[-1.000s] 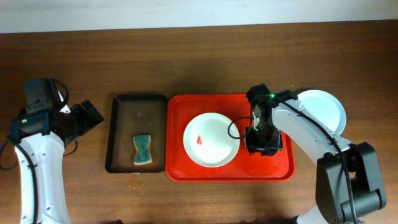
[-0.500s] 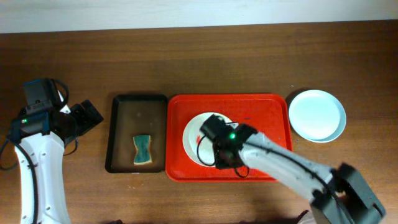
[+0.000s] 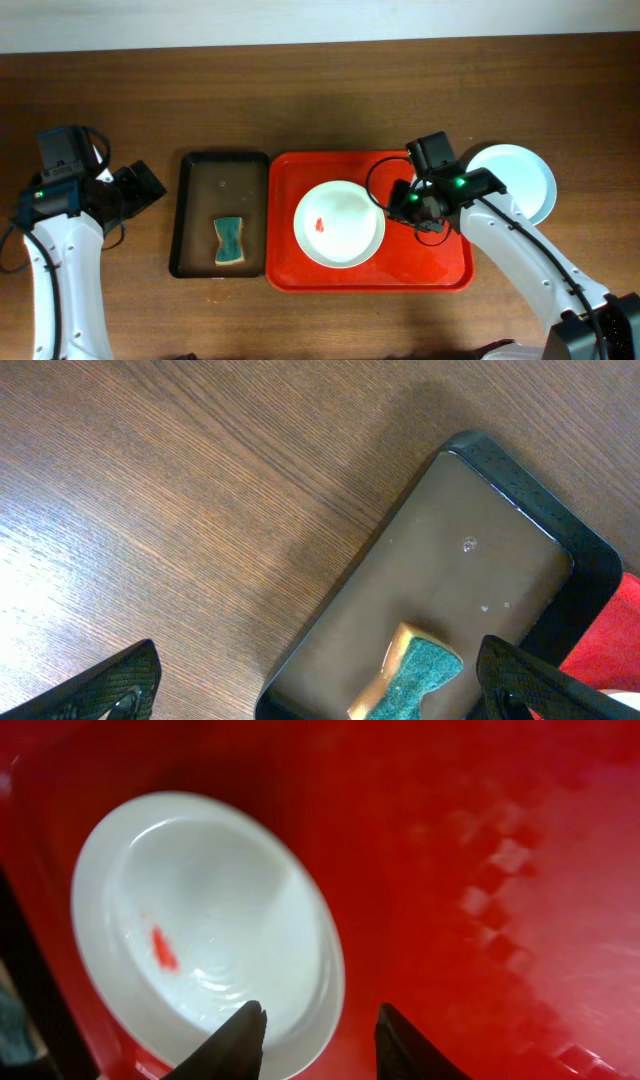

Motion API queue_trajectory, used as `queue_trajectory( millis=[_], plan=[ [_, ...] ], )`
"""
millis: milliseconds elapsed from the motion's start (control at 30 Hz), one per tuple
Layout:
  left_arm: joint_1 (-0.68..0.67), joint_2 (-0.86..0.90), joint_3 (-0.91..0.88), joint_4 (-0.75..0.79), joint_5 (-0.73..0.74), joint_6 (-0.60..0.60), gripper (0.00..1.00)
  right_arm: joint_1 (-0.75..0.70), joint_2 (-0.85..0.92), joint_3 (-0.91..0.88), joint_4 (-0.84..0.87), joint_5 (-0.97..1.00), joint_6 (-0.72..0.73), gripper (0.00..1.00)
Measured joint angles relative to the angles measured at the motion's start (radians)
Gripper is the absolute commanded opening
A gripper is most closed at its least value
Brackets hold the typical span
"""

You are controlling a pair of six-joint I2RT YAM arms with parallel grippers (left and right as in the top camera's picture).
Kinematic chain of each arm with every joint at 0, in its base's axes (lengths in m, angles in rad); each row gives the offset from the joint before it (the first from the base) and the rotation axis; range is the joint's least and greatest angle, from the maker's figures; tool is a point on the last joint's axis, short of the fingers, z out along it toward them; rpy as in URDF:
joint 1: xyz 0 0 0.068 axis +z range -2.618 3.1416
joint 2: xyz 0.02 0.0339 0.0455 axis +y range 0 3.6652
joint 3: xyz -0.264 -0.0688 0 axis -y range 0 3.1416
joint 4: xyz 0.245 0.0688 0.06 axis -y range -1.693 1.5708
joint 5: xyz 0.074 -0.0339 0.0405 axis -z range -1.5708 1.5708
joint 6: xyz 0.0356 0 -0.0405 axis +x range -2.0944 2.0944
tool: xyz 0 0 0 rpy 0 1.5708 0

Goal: Clean dirty plates on tray and stack at the side
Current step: 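Grip the white plate rim and drag it toward the tray center, then lower the left gripper onto the sponge on the black tray and grasp it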

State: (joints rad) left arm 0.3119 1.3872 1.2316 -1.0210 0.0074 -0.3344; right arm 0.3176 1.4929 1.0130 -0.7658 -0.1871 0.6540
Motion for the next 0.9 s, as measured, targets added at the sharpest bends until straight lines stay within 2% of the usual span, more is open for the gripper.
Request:
queue_trajectory(
  millis=[100,233,333,467,533,600,633,700,833,900],
  plan=[
    [0.0,0.0,0.0,0.0,0.0,0.0,0.99,0.034,0.0,0.0,0.027,-0.016,-0.012,0.44],
    [0.0,0.0,0.0,0.008,0.0,0.0,0.99,0.052,0.0,0.0,0.027,-0.006,-0.024,0.44],
    [0.0,0.0,0.0,0.069,0.0,0.0,0.99,0.052,0.0,0.0,0.033,-0.001,-0.027,0.44],
    [0.003,0.0,0.004,-0.032,0.188,-0.003,0.99,0.052,0.02,0.0,0.043,0.002,-0.027,0.45],
    [-0.005,0.0,0.005,-0.08,0.322,-0.003,0.85,0.052,0.034,0.0,0.045,0.003,-0.027,0.45],
    [-0.065,0.0,-0.011,-0.084,0.351,0.029,0.64,0.052,0.034,0.0,0.053,0.005,-0.026,0.45],
    [-0.106,0.0,-0.026,-0.086,0.347,0.045,0.59,0.052,0.034,0.0,0.054,0.005,-0.026,0.45],
    [-0.208,0.0,-0.07,-0.085,0.295,0.064,0.67,0.052,0.034,0.0,0.058,0.005,-0.026,0.45],
    [-0.373,0.0,-0.131,-0.075,0.155,0.063,0.56,0.052,0.034,0.0,0.06,0.005,-0.027,0.45],
    [-0.414,0.0,-0.14,-0.075,0.107,0.047,0.55,0.052,0.034,0.0,0.06,0.005,-0.027,0.45]
  ],
)
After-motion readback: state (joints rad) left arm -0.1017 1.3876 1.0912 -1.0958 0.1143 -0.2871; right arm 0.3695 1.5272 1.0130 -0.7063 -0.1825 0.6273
